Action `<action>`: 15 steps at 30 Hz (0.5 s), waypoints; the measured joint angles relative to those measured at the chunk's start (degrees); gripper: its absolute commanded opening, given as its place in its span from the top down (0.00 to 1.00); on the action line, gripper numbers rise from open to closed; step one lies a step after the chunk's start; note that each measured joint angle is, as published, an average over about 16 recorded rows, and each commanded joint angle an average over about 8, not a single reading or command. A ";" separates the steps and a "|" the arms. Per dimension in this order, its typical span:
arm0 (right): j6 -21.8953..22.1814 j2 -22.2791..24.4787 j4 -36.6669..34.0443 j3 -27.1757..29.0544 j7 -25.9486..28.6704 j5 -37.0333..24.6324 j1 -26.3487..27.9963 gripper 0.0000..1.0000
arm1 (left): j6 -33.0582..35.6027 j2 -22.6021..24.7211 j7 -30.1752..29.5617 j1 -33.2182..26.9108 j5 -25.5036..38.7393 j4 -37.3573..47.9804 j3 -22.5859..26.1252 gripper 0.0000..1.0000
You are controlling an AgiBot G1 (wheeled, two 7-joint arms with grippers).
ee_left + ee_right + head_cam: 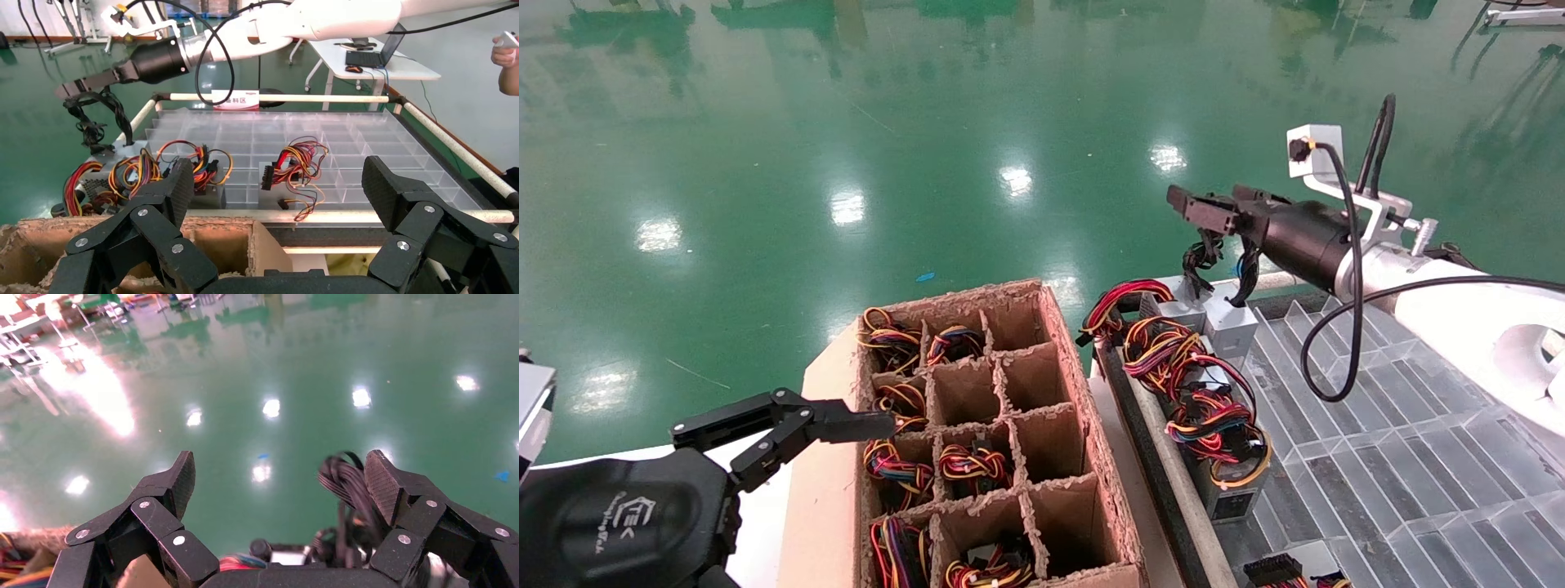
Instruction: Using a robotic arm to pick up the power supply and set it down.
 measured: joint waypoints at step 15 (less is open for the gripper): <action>-4.30 2.38 5.22 1.60 0.35 0.95 -0.94 0.00 | 0.00 0.00 0.02 0.00 -0.02 0.03 0.01 0.00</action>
